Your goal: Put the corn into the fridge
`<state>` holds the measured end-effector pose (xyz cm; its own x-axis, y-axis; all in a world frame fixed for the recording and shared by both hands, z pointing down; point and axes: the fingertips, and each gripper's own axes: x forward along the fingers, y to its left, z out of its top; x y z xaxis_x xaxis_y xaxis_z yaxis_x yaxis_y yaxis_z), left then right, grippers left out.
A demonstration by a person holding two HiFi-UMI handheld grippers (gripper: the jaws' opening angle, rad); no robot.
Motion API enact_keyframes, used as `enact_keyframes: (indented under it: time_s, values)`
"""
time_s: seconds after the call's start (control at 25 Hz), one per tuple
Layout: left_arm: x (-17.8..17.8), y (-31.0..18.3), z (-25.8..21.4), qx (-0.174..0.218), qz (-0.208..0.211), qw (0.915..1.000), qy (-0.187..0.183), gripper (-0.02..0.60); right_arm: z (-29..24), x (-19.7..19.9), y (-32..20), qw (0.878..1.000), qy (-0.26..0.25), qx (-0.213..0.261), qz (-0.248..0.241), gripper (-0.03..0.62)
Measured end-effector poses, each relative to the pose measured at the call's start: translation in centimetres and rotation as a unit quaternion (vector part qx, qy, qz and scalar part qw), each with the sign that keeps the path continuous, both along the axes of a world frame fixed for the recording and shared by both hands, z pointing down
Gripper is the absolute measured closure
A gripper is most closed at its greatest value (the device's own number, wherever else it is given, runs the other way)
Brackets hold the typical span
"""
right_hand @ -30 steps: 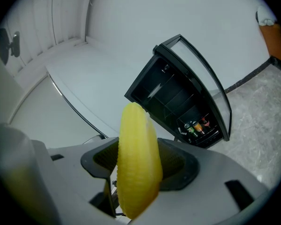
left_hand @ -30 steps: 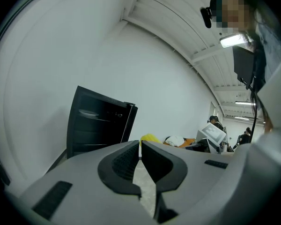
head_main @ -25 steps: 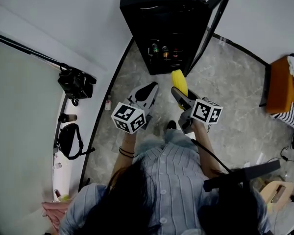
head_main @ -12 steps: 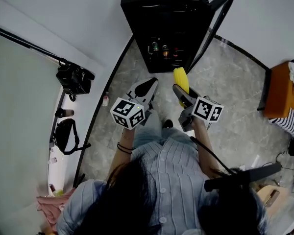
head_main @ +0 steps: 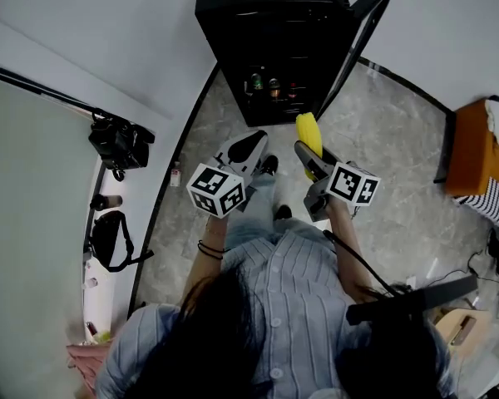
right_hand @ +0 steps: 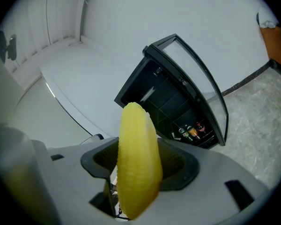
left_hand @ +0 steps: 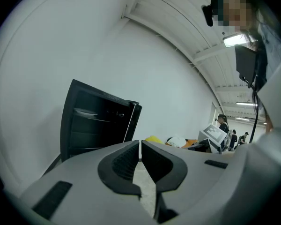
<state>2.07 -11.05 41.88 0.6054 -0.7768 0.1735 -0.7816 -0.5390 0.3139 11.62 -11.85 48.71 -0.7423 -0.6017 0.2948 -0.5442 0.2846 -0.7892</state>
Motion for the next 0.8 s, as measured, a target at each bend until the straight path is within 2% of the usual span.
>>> enact_keyframes:
  time_s: [0.4,0.52,0.8]
  values:
    - [-1.6,-4.6,2.2,-0.024,0.005,0.9997,0.004,0.574,2.2,-1.1,-3.4,1.0,0.011,-0.024,0.004,0.342]
    - [-1.9,-5.9,2.8,-0.032,0.011,0.9994,0.009,0.574,3.1,-1.2,-4.7,0.999,0.03,-0.023,0.008,0.342]
    - [-2.7,-9.3,3.5,-0.032,0.026,0.999,0.015,0.574,4.8,-2.7,-8.8,0.999,0.036,-0.021,0.003,0.342]
